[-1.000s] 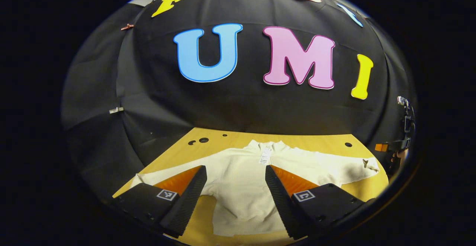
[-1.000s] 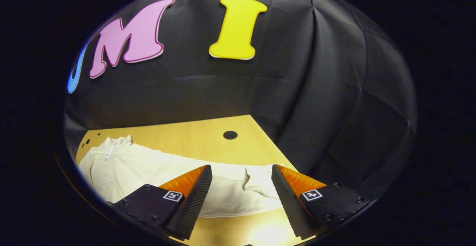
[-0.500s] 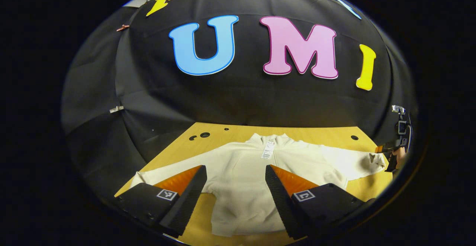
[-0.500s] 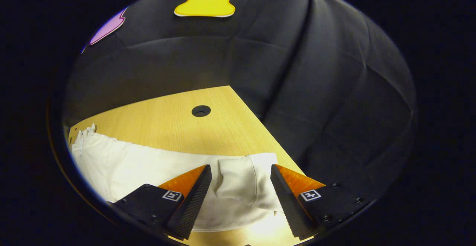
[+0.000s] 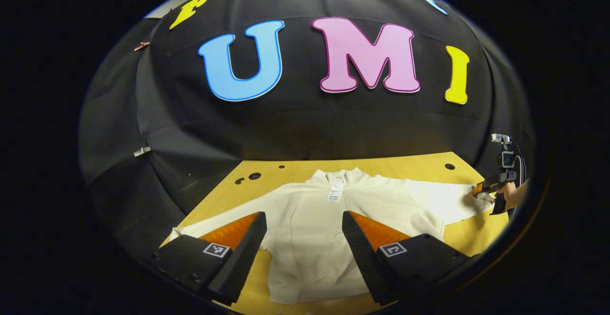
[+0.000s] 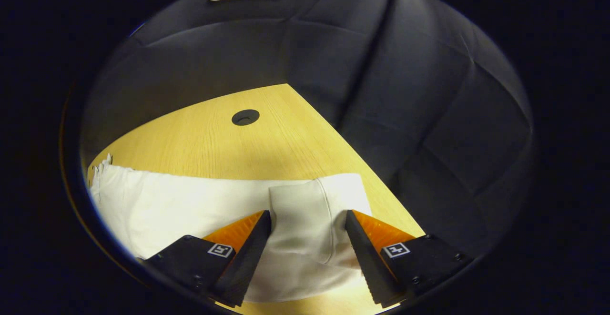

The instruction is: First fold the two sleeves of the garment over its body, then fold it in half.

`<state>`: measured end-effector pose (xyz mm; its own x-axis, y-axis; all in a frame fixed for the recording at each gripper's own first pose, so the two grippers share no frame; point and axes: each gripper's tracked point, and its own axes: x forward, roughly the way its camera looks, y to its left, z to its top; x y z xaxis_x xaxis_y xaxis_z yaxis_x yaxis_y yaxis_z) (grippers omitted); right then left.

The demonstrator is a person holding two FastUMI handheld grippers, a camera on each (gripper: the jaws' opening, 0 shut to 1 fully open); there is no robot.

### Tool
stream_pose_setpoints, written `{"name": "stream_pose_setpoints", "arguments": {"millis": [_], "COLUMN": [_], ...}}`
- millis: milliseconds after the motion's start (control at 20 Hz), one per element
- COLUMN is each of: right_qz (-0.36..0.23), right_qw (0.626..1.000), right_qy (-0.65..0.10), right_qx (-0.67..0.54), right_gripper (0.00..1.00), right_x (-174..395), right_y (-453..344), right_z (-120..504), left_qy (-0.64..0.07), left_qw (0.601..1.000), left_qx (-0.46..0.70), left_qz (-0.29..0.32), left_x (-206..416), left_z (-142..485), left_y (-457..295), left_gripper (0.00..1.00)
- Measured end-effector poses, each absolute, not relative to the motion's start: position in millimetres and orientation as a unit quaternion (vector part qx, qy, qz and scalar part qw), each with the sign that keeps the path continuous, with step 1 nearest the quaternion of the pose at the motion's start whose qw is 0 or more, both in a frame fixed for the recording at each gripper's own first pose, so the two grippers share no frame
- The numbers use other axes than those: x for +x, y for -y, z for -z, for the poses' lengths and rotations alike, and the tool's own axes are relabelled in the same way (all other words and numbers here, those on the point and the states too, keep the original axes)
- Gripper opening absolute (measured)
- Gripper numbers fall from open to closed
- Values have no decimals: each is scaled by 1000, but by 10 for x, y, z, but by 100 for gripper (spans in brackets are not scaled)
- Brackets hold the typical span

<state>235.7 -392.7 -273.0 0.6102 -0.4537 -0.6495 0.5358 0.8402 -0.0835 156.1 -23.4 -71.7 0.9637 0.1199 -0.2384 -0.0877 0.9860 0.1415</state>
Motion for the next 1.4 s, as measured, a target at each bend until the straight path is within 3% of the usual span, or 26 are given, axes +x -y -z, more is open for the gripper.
{"name": "stream_pose_setpoints", "arguments": {"millis": [250,300,400,450,550,900,1400], "right_qz": [257,245,244,240,223,220,127], "right_qw": [902,906,908,909,910,922,960], "right_qy": [-341,-341,-338,-337,-342,-301,-239], "right_qx": [59,59,53,52,71,105,65], "right_gripper": [84,74,25,32,11,10,10], "right_x": [2387,2398,2438,2445,2437,2436,2856], "right_y": [3930,3908,3889,3883,3832,3685,2491], "right_z": [2744,2739,2739,2731,2725,2241,1185], "left_qy": [-131,-132,-133,-134,-136,-132,-107], "left_qw": [988,988,987,987,987,988,992], "left_qx": [71,72,76,76,77,72,50], "left_qz": [-47,-46,-44,-44,-41,-25,-46], "left_x": [1543,1536,1499,1491,1470,1475,1210], "left_z": [762,762,761,764,773,710,562], "left_y": [306,326,365,383,394,373,-163], "left_gripper": [98,98,98,98,99,99,99]}}
